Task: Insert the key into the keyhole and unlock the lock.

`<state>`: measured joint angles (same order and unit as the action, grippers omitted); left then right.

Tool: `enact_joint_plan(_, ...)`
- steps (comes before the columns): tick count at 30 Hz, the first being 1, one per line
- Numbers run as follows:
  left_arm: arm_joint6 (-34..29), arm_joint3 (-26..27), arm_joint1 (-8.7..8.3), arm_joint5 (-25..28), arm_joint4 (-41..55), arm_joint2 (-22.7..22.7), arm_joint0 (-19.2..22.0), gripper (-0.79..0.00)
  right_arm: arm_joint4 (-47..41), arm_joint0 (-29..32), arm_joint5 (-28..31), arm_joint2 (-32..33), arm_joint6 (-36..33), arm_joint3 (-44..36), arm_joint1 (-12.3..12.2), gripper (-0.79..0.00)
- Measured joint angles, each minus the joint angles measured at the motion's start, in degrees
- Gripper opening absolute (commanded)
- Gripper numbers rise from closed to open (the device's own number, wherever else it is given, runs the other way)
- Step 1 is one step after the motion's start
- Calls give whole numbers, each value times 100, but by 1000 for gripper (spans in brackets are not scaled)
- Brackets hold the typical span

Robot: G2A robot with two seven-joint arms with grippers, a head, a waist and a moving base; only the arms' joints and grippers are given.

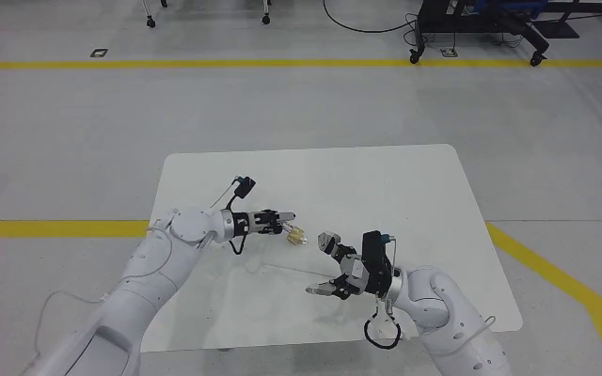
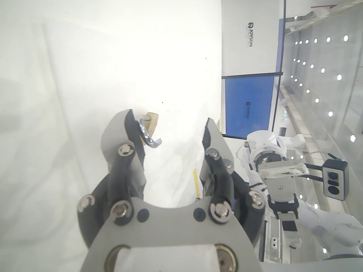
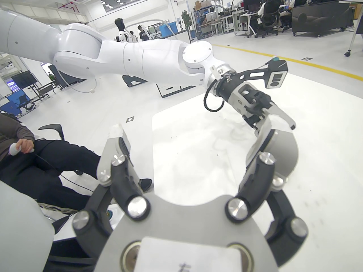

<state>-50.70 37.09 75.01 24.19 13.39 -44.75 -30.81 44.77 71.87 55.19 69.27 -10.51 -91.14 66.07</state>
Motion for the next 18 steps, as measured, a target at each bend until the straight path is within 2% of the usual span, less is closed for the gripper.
enact_joint_plan(5,55,130,-233,852,446,-616,-253,0,0,0,0,0,0,0,0,0)
enact_joint_plan(9,553,583,-503,1436,153,-1140,-705,0,0,0,0,0,0,0,0,0)
enact_joint_plan(13,1841,1348,-797,1604,-820,-1782,-1401,0,-36,53,-123,186,222,-81,-14,0)
enact_joint_plan(16,3068,2185,-970,1349,-1415,-2369,-2152,0,55,321,-211,819,1013,-225,-66,0)
enact_joint_plan(18,3788,2799,-1059,948,-1719,-2781,-2653,0,272,599,-433,1353,1795,-319,-82,0)
